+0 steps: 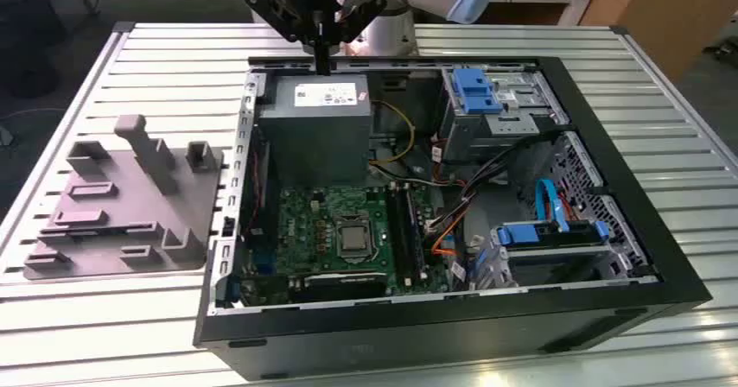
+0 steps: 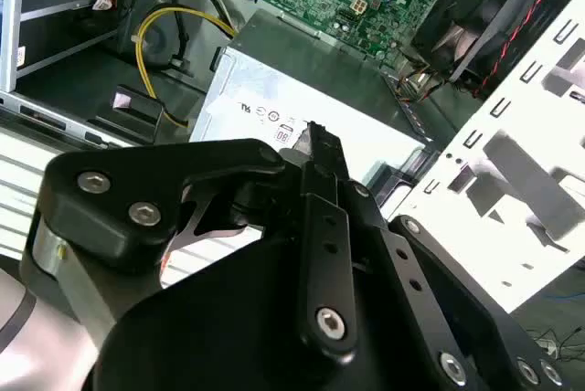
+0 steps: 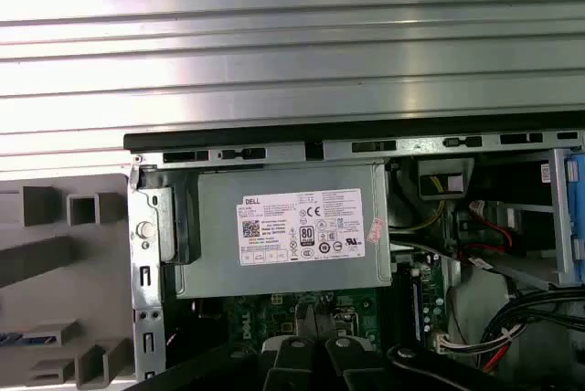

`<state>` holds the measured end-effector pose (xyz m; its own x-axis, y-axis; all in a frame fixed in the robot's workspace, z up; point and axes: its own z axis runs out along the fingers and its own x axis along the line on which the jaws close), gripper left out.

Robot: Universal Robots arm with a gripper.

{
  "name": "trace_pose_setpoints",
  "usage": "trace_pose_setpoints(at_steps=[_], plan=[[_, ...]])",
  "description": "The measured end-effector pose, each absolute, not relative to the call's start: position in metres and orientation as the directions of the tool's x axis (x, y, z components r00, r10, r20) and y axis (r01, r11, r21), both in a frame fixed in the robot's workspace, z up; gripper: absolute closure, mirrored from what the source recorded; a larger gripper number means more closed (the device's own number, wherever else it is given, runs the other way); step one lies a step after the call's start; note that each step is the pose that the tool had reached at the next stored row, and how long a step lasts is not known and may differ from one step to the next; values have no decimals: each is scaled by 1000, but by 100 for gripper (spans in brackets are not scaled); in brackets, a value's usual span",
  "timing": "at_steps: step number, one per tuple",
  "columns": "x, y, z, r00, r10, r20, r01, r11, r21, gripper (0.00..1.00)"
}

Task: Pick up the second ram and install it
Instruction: 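Reach for the second ram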

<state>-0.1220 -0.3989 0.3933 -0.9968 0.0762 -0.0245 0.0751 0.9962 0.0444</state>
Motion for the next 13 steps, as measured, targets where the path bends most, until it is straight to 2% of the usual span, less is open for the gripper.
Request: trace_pose_setpoints(at_steps=[13], plan=[[-122,-399,393,-997,76,-24,75,996,44,90]])
